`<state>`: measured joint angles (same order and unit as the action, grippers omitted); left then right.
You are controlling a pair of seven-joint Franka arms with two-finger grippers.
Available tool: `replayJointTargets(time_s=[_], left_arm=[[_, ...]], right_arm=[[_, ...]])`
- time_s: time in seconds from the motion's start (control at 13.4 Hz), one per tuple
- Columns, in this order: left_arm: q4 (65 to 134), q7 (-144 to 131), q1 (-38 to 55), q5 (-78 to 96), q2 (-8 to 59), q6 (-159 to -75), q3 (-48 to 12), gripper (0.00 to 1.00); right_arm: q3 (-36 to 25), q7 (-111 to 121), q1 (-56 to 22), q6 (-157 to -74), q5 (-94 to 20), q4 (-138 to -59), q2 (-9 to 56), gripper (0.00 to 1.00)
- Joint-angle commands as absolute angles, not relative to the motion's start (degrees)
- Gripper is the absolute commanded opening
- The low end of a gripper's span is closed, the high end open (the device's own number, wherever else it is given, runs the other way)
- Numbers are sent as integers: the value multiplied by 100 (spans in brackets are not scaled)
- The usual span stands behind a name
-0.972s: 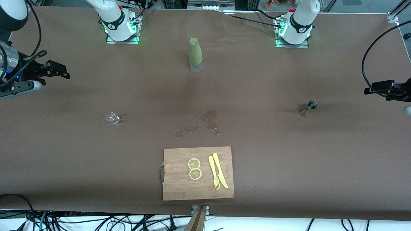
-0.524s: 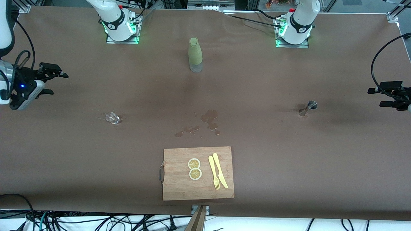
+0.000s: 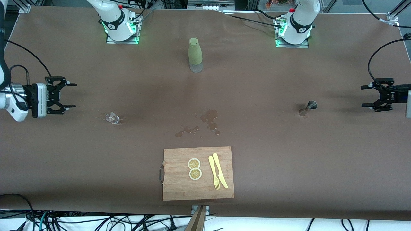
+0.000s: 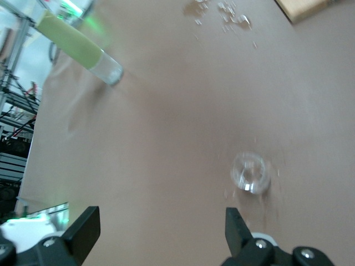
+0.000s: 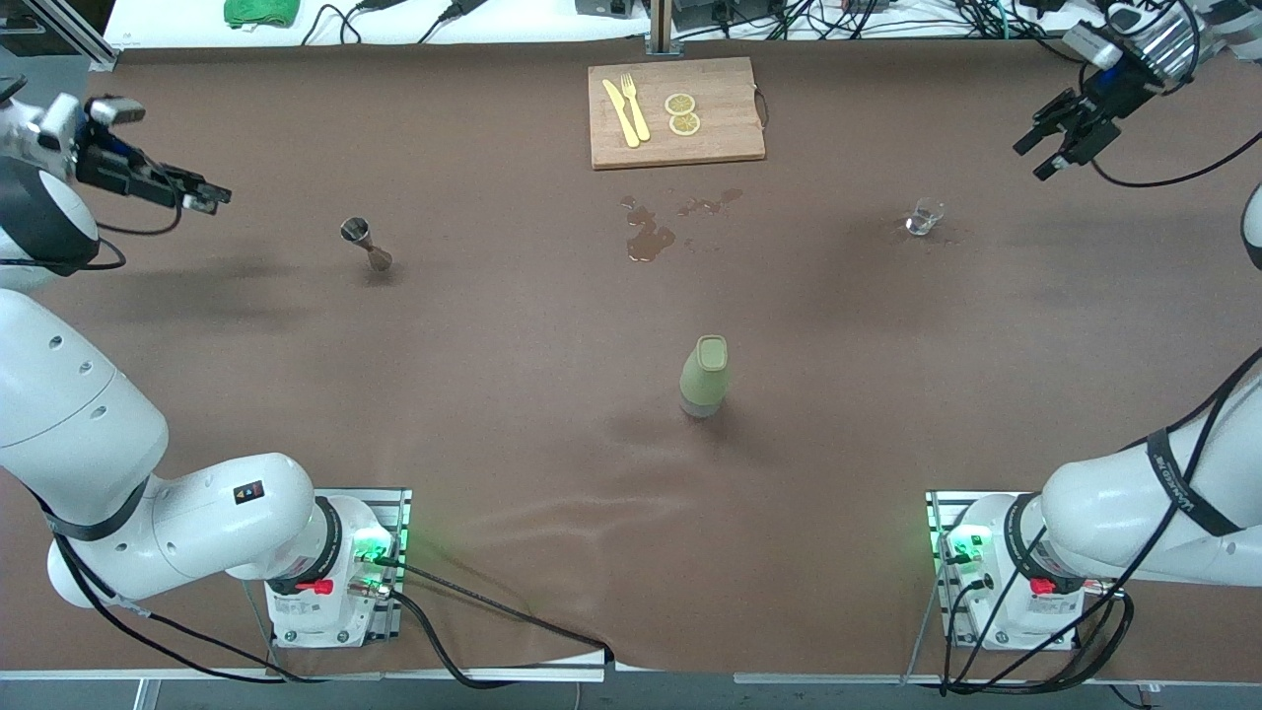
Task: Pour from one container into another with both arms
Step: 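Close the right gripper on the beaker while the left gripper grasps the jigger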
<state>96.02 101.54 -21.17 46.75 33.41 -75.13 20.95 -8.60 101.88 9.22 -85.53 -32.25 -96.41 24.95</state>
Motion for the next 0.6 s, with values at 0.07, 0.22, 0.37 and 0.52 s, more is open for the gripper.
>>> replayJointTargets(time_s=[0.07, 0.22, 0.37, 0.52], left_arm=[[9914, 12439, -2188, 5500, 3961, -7445, 2127, 100], [9914, 13565, -2180, 5878, 4419, -7278, 2118, 100], [9888, 14436, -2171, 6169, 4675, -7260, 2066, 100], [9861, 15009, -2162, 6231, 4956, -7269, 1795, 100]], right_arm=[[-835, 11695, 1238, -8507, -4111, -9483, 3425, 100], [-835, 12590, 1344, -8508, -4901, -9475, 3900, 100], [-835, 13303, 1415, -8551, -5333, -9414, 4357, 100], [-826, 14103, 1415, -8552, -5859, -9229, 4884, 100]])
